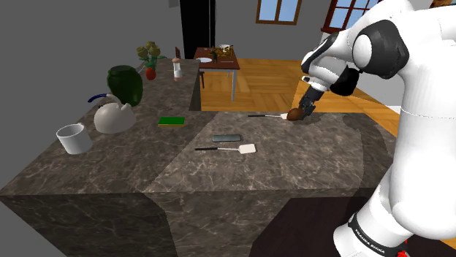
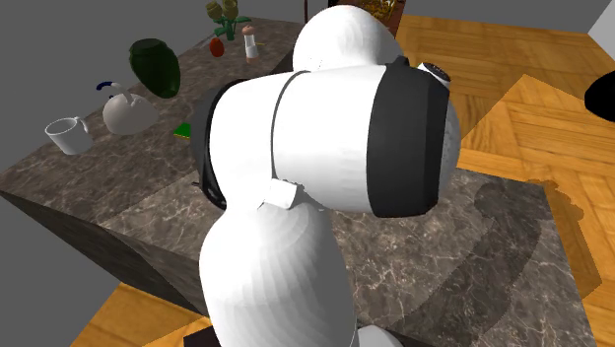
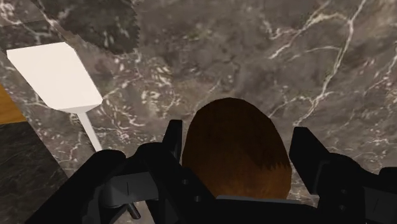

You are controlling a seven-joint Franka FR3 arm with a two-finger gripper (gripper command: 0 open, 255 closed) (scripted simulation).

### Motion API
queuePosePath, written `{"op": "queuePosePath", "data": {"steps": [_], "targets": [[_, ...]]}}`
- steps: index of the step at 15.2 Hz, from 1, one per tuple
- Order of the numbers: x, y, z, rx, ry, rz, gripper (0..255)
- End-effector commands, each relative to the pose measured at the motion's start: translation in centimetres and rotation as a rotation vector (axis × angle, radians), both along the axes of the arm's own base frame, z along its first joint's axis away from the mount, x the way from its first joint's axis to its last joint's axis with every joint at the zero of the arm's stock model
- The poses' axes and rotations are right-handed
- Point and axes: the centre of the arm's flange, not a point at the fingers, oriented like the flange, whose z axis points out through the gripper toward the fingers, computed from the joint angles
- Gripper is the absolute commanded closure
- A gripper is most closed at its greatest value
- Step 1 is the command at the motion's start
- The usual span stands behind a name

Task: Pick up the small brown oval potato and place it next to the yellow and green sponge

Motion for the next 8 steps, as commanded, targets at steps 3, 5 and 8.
{"op": "queuePosePath", "data": {"steps": [3, 5, 8], "targets": [[0.0, 0.0, 2.2, 0.000, 0.000, 0.000, 255], [0.0, 0.0, 3.2, 0.000, 0.000, 0.000, 255], [0.0, 0.0, 4.8, 0.000, 0.000, 0.000, 255]]}}
